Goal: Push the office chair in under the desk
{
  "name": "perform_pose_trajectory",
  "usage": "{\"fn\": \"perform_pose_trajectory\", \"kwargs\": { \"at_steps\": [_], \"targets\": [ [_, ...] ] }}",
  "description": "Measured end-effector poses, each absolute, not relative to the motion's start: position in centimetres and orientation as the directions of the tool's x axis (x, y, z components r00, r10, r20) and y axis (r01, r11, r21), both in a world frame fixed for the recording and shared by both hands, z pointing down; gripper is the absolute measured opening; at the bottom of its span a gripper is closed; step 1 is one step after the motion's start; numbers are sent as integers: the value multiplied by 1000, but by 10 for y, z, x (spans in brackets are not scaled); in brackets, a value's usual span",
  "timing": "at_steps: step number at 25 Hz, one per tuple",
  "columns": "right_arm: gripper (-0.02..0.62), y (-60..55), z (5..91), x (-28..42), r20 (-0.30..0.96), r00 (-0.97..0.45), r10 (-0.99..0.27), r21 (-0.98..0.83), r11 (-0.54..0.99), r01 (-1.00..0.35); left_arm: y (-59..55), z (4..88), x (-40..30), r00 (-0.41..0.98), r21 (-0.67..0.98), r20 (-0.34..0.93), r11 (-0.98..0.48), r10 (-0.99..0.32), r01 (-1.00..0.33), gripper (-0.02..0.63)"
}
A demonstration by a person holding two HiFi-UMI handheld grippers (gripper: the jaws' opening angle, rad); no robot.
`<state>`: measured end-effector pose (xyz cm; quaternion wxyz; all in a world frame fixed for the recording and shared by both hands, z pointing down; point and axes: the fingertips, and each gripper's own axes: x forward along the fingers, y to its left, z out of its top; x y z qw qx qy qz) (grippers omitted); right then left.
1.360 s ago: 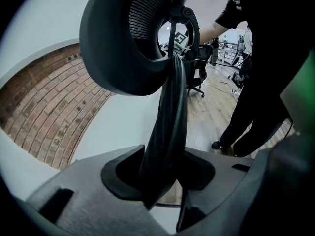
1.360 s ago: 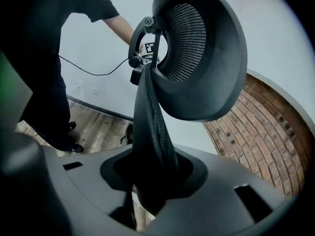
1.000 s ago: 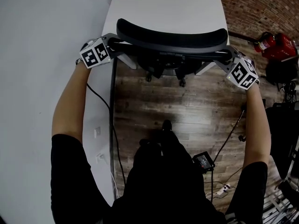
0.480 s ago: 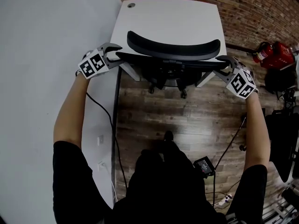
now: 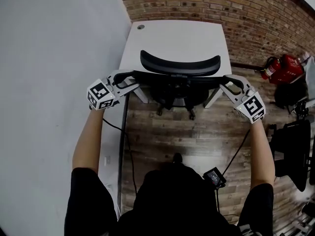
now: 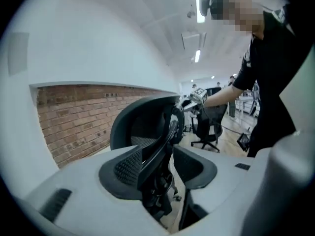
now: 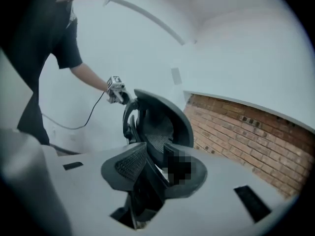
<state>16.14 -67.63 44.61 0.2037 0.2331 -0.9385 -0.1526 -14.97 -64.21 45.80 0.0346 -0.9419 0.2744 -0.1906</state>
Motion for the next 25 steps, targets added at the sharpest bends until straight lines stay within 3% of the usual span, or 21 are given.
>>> {"fn": "perform_pose_trajectory", "kwargs": {
  "at_steps": [5, 13, 25],
  "targets": [
    [80, -645, 401, 150, 117, -838, -533, 238, 835, -497, -612, 420, -138, 790, -94, 103, -797, -604, -597, 145],
    [8, -571, 342, 131, -83, -852, -518, 163, 836, -524, -563, 390, -131, 748, 35, -67, -751, -660, -659, 23],
    [6, -442, 358, 116, 4, -860, -510, 155, 850, -504, -448, 371, -113, 726, 94, -191, -749, -660, -656, 15]
  ]
}}
